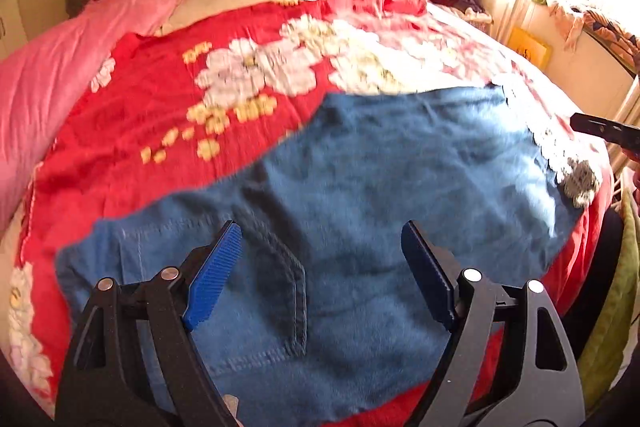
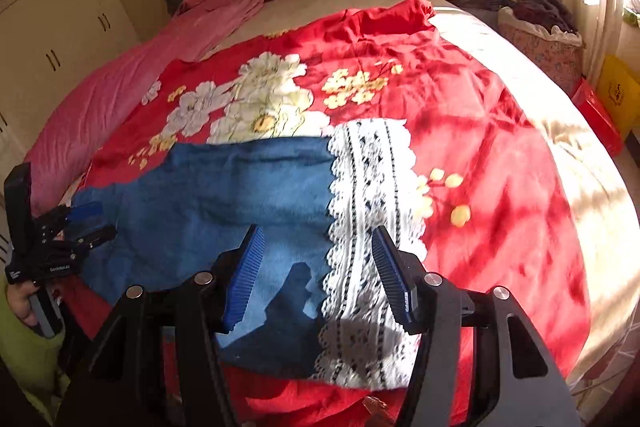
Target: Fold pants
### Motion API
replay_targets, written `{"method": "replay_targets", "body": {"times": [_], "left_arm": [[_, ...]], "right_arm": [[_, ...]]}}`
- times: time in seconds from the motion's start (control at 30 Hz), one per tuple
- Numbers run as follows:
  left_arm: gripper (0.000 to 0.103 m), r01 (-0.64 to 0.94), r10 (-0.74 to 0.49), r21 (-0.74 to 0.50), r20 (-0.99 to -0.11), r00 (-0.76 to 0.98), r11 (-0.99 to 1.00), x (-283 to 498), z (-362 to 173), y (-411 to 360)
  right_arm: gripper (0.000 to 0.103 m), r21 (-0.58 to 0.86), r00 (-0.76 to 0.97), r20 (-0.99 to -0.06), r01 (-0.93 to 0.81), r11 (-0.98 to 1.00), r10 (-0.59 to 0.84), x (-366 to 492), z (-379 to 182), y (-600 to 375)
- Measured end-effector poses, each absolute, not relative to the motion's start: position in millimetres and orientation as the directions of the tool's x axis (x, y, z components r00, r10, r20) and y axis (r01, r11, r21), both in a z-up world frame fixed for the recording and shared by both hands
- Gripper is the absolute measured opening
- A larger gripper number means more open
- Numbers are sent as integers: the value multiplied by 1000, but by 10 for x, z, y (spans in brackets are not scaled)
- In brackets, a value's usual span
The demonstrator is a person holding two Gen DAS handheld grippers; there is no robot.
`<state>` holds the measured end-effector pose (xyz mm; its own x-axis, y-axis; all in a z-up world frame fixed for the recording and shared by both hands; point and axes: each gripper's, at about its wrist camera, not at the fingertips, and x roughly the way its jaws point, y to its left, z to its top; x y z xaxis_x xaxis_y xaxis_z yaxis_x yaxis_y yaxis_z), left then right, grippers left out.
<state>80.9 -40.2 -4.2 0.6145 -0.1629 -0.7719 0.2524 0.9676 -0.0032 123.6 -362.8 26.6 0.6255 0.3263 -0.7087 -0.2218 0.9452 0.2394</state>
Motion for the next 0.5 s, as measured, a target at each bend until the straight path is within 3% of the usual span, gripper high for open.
{"method": "replay_targets", "body": {"times": [0.27, 0.5], "left_arm": [[75, 251, -194, -34, -736, 649, 967, 1274, 229, -512], [75, 236, -212, -82, -771, 600, 968, 1690, -11, -595]], "right_arm": [[55, 316, 607, -720, -144, 938, 336, 1946, 175, -3888], [54, 334, 534, -769, -132, 933, 351, 2308, -192, -3881]]}}
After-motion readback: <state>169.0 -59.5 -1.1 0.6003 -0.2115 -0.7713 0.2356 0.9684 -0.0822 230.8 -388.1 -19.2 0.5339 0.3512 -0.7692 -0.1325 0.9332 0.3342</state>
